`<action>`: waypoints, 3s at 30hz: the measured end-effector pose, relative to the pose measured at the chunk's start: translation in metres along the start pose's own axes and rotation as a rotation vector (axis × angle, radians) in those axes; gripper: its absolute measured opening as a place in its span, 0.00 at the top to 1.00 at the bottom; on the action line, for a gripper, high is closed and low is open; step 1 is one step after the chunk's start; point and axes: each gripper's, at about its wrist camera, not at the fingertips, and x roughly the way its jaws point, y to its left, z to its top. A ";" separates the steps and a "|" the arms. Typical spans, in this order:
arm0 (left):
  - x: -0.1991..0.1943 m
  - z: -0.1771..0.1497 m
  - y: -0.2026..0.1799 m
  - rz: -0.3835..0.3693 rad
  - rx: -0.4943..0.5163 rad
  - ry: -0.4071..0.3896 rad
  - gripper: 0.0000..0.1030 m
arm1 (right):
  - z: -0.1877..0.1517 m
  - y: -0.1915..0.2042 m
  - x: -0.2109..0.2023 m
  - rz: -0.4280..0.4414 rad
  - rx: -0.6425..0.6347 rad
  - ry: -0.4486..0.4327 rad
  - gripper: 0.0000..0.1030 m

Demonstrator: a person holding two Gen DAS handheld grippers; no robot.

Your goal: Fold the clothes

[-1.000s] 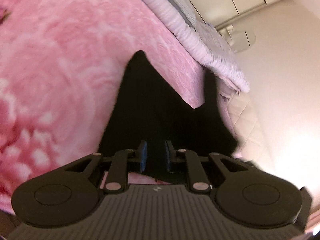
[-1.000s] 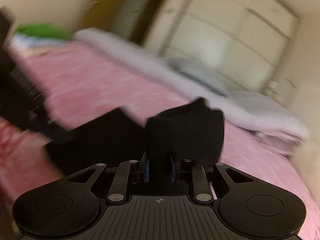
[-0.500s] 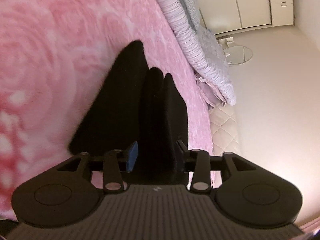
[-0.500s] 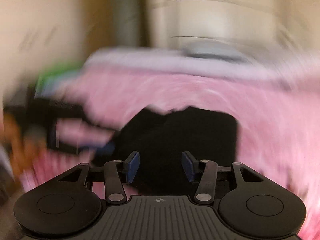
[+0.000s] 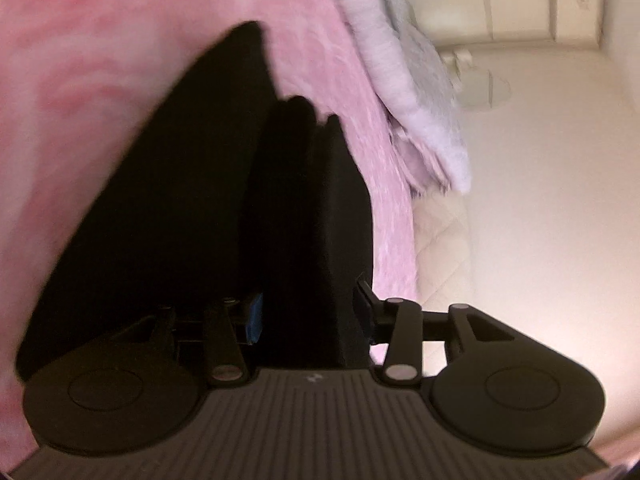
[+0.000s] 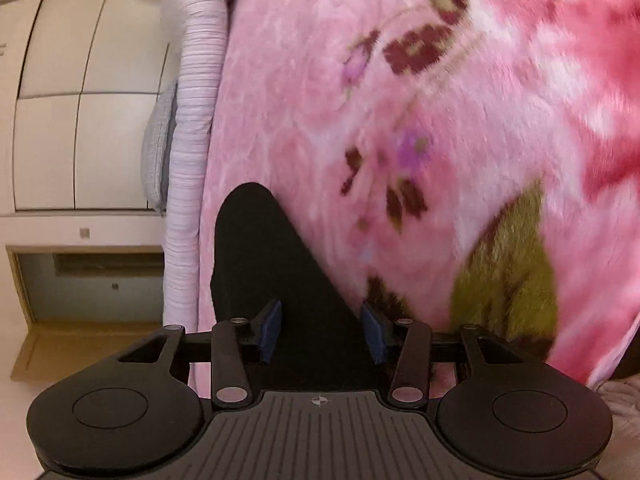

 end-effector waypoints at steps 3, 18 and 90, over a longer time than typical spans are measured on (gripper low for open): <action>-0.018 0.000 -0.021 0.036 0.174 -0.060 0.84 | 0.000 0.008 -0.002 -0.011 -0.043 0.024 0.56; -0.066 0.008 0.016 0.104 0.258 -0.136 0.84 | -0.091 0.083 0.024 -0.175 -0.825 0.013 0.57; -0.017 0.103 0.009 0.225 0.310 -0.128 0.82 | -0.020 0.148 0.111 -0.211 -0.928 0.057 0.77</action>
